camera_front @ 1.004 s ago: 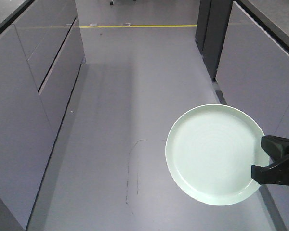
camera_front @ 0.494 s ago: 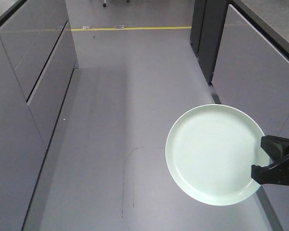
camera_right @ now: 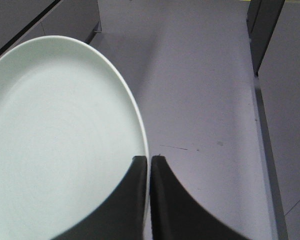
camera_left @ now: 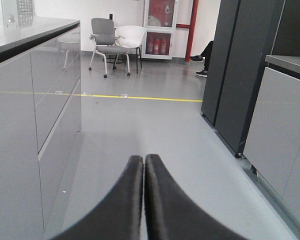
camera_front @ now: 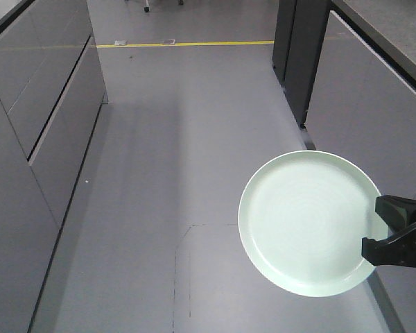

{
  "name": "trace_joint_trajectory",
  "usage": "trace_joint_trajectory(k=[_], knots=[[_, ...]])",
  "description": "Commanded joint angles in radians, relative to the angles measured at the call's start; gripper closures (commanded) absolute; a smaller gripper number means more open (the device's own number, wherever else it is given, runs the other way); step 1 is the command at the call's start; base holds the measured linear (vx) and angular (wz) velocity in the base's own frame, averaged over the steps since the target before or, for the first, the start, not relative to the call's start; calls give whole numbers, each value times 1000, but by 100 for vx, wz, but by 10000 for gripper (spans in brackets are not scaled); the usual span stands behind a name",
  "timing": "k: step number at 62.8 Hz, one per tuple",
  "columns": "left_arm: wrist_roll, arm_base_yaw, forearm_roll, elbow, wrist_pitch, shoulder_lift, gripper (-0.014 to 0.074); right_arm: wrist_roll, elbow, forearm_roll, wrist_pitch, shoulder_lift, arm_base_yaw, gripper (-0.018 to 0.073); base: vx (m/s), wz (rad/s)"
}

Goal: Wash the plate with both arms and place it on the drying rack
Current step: 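Keep carrying the plate in the right gripper along the aisle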

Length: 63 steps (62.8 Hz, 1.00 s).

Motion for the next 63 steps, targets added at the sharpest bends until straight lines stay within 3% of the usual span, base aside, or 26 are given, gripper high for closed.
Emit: trace_joint_trajectory(k=[1, 63], knots=[[-9, -1, -8, 15, -69, -16, 602, -7, -29, -3, -77, -11, -3, 568, 13, 1], [-9, -1, -8, 15, -69, -16, 602, -7, -29, -3, -76, -11, -3, 568, 11, 0]])
